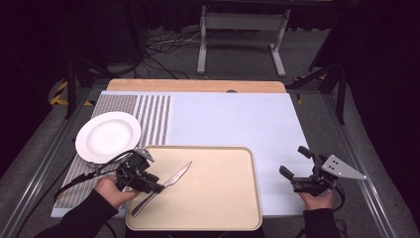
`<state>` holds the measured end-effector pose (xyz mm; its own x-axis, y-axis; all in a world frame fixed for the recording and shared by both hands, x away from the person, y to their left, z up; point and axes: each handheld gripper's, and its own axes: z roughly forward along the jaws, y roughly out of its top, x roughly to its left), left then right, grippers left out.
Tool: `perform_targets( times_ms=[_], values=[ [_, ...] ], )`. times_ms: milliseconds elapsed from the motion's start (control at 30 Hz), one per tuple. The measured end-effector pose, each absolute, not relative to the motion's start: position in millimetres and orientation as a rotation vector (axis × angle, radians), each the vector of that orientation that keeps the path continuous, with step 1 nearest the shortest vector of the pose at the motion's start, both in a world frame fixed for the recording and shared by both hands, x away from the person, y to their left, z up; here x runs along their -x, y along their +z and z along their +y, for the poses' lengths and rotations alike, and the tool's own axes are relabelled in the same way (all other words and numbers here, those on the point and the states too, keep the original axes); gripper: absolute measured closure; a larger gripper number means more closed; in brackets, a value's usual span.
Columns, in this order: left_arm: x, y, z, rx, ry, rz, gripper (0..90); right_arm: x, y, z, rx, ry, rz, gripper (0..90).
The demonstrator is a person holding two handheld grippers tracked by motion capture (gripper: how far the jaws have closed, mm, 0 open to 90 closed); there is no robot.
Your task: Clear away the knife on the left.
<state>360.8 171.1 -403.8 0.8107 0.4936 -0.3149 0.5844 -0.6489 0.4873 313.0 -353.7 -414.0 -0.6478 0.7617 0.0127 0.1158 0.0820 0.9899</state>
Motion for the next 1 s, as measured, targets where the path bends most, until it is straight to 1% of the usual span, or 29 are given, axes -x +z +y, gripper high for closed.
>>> perform_targets(
  times_ms=[67, 167, 233, 333, 367, 467, 500, 533, 633, 800, 867, 1000],
  values=[
    [-361.4, -399.1, 171.4, -2.363, -0.15, 0.735, 52.0, -313.1, -414.0, -353.3, -0.863, 1.606, 1.843, 0.2],
    [-361.3, -395.2, 171.0, -2.315, -0.055, 0.648, 53.1, -313.2, -414.3, -353.1, -0.866, 1.607, 1.843, 0.1],
    [-363.5, -393.4, 170.5, -2.282, -0.054, 0.628, 59.6, -313.6, -414.7, -353.0, -0.864, 1.607, 1.846, 0.1],
    [-363.9, -388.6, 161.3, -2.304, -0.016, 0.593, 72.9, -313.9, -415.1, -353.0, -0.863, 1.604, 1.848, 0.2],
    [-364.9, -387.2, 154.8, -2.3, -0.035, 0.593, 75.9, -314.0, -415.2, -353.2, -0.861, 1.603, 1.85, 0.2],
    [-366.4, -386.9, 147.0, -2.303, -0.024, 0.587, 87.2, -314.0, -415.3, -353.0, -0.862, 1.603, 1.852, 0.1],
    [-368.7, -387.7, 142.6, -2.312, -0.021, 0.592, 87.2, -314.0, -415.3, -353.0, -0.862, 1.603, 1.852, 0.1],
    [-369.9, -388.5, 137.2, -2.331, 0.012, 0.589, 89.9, -313.9, -415.4, -353.3, -0.862, 1.603, 1.852, 0.2],
    [-375.6, -392.9, 128.9, -2.316, -0.024, 0.585, 90.0, -313.9, -416.0, -353.6, -0.868, 1.61, 1.85, 0.2],
    [-381.3, -405.5, 113.1, -2.367, -0.001, 0.558, 90.0, -314.0, -416.3, -353.9, -0.867, 1.609, 1.853, 0.2],
    [-383.5, -410.7, 108.7, -2.369, -0.02, 0.544, 90.0, -314.0, -416.2, -353.7, -0.865, 1.609, 1.853, 0.1],
    [-390.0, -425.4, 102.6, -2.412, -0.04, 0.571, 90.0, -313.8, -416.2, -353.7, -0.865, 1.608, 1.854, 0.1]
  ],
)
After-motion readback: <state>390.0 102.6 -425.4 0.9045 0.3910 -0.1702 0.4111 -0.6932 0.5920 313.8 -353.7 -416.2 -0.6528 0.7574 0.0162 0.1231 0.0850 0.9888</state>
